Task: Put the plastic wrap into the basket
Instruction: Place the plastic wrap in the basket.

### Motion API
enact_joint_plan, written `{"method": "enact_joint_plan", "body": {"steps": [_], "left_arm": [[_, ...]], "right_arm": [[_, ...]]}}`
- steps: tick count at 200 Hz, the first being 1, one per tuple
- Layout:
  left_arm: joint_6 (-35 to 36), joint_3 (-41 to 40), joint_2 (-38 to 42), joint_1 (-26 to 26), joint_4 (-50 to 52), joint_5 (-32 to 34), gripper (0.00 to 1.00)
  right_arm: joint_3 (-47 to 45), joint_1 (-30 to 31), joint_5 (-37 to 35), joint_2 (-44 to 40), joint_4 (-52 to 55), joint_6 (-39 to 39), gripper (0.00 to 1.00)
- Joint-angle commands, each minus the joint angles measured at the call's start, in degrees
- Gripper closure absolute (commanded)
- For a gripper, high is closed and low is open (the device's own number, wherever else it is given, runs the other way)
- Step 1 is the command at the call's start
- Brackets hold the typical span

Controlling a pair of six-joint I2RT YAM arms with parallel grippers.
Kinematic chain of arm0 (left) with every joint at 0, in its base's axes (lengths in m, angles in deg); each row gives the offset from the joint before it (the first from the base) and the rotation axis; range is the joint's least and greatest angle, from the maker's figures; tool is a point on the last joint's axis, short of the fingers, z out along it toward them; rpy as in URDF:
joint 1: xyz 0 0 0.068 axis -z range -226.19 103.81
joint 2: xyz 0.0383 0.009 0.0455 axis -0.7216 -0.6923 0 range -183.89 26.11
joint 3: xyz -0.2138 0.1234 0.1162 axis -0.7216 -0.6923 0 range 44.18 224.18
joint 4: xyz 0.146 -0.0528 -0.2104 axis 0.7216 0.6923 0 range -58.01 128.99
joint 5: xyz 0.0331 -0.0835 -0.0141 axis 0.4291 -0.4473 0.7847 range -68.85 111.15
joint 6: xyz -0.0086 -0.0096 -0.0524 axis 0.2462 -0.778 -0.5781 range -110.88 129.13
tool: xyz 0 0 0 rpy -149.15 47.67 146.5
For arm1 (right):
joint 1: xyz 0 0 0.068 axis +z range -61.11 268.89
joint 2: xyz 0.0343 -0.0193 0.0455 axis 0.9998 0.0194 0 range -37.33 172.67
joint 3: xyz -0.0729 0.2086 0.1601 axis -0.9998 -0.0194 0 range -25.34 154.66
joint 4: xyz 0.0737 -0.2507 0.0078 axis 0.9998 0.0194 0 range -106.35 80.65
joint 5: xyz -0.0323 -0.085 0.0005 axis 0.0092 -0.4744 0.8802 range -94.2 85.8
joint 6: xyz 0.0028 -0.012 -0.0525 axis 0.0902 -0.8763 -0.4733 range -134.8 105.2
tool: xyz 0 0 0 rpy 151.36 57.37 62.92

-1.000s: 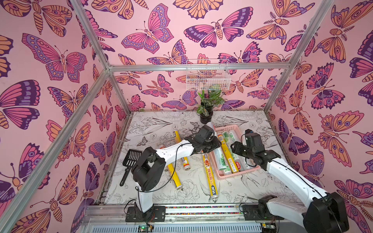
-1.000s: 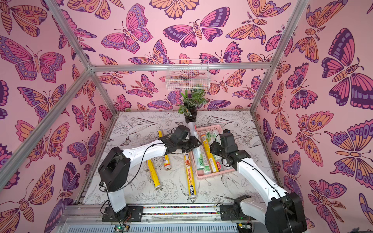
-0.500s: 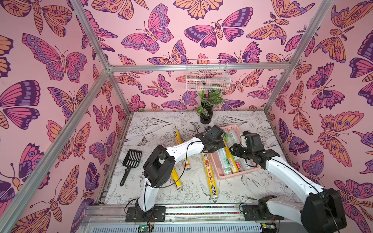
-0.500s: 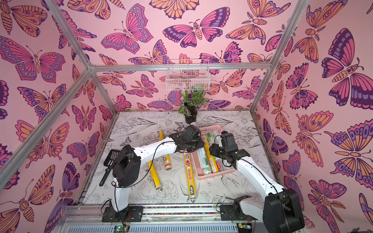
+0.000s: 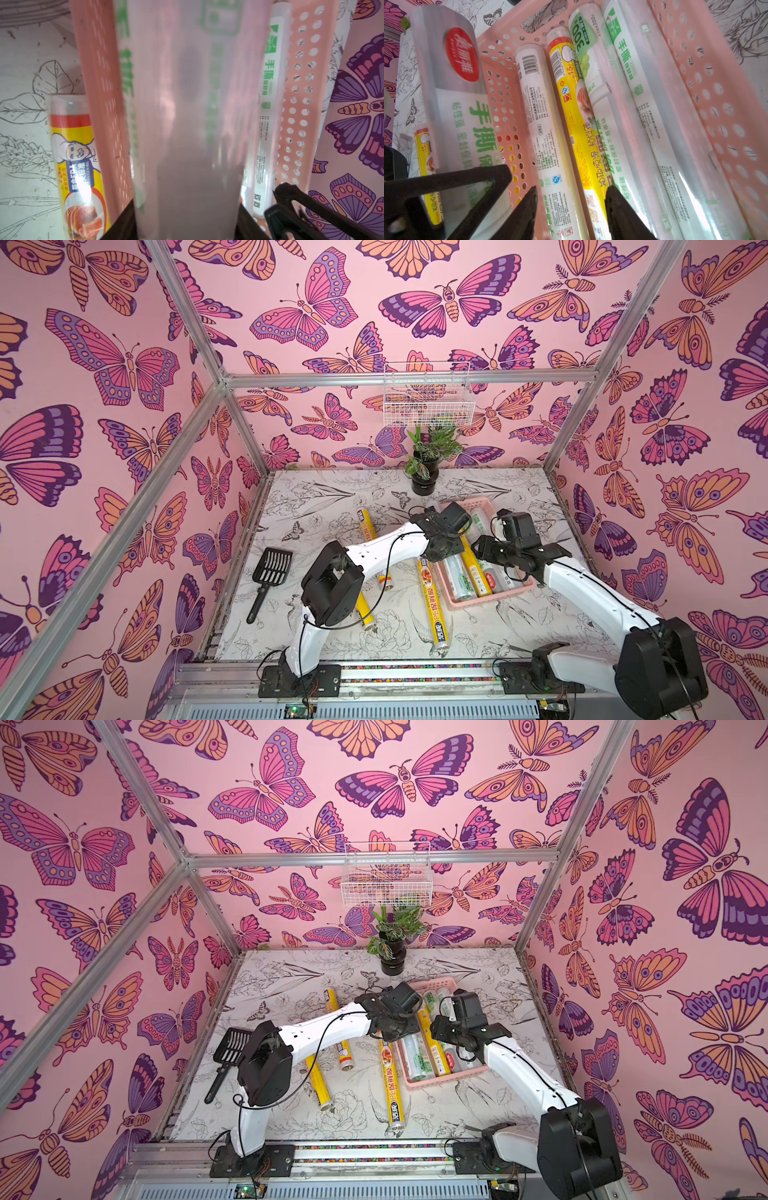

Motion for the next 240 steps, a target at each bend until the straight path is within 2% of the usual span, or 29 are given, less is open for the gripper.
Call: {"method": "enact_joint_plan", "body": {"steps": [1, 44, 53, 68, 138, 145, 150, 199, 240], "left_arm": [[-3.12, 1.17, -0.60, 0.33, 0.43, -0.77, 0.91], [-3.80, 1.45, -1.47, 0.35, 1.94, 0.48, 0.88], [-3.83, 1.44, -1.41, 0.36, 2.41, 0.93, 0.85], [-3.93, 1.48, -1.32, 0.36, 3.17, 1.92, 0.75], [-2.26, 1.47, -1.54, 0.36, 3.98, 2.47, 0.64], [-2.03, 1.51, -1.45, 0.31, 4.13, 2.73, 0.52], [-1.84, 1.50, -1.43, 0.31, 4.11, 2.86, 0.48], [0.48, 2.17, -2.31, 0.23, 4.39, 3.46, 0.46], [3.40, 6.19, -5.29, 0.33, 10.22, 5.73, 0.45]], "right_arm": [[2.25, -0.23, 1.41, 1.13, -0.17, -0.96, 0.44], [2.27, -0.22, 2.85, 1.98, -0.76, -0.78, 0.44], [2.34, -0.27, 3.37, 2.29, -0.98, -0.70, 0.44], [2.27, -0.22, 4.21, 2.74, -1.48, -0.50, 0.43], [2.53, -0.26, 5.11, 3.37, -2.10, -0.19, 0.43], [2.53, -0.29, 5.27, 3.44, -2.14, -0.17, 0.43], [2.53, -0.26, 5.47, 3.52, -2.22, -0.13, 0.43], [2.09, -0.22, 11.21, 6.11, -5.52, 2.03, 0.43], [1.80, -0.26, 8.09, 5.65, -5.25, 2.23, 0.43]]}}
